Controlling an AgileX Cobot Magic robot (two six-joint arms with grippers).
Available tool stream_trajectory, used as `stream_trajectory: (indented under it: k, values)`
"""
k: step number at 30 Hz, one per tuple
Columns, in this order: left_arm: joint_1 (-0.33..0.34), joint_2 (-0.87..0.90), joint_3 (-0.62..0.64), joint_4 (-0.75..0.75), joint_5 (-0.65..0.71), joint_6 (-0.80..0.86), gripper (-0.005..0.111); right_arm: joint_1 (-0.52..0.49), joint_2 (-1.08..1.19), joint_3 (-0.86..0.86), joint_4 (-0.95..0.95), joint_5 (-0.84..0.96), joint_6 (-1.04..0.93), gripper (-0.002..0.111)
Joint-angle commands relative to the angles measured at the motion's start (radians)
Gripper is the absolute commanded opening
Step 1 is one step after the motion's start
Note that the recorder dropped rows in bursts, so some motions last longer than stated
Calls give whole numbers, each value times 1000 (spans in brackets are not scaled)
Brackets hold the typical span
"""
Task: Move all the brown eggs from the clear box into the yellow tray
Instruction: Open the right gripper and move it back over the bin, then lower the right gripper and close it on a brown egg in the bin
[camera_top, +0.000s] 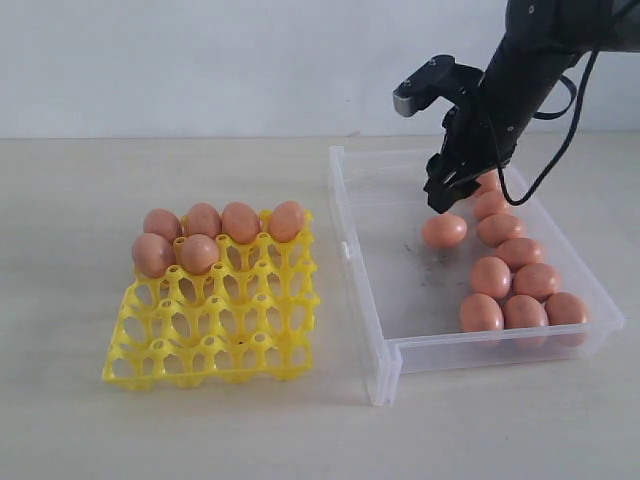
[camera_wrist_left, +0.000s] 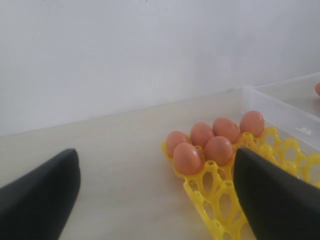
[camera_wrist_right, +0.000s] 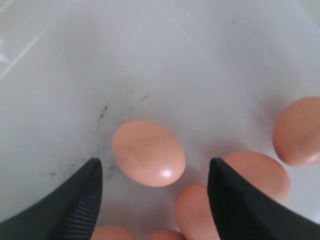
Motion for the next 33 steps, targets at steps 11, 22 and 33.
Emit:
stream_trajectory:
  k: [11,22,33]
  values:
    - [-7,-4,4,-7,0,-8,78,6,50,0,-79,84,-331,56]
    - [-7,-4,4,-7,0,-8,78,6,50,0,23,48,-747,56]
    - [-7,-4,4,-7,0,-8,78,6,59,0,67,48,-768,55]
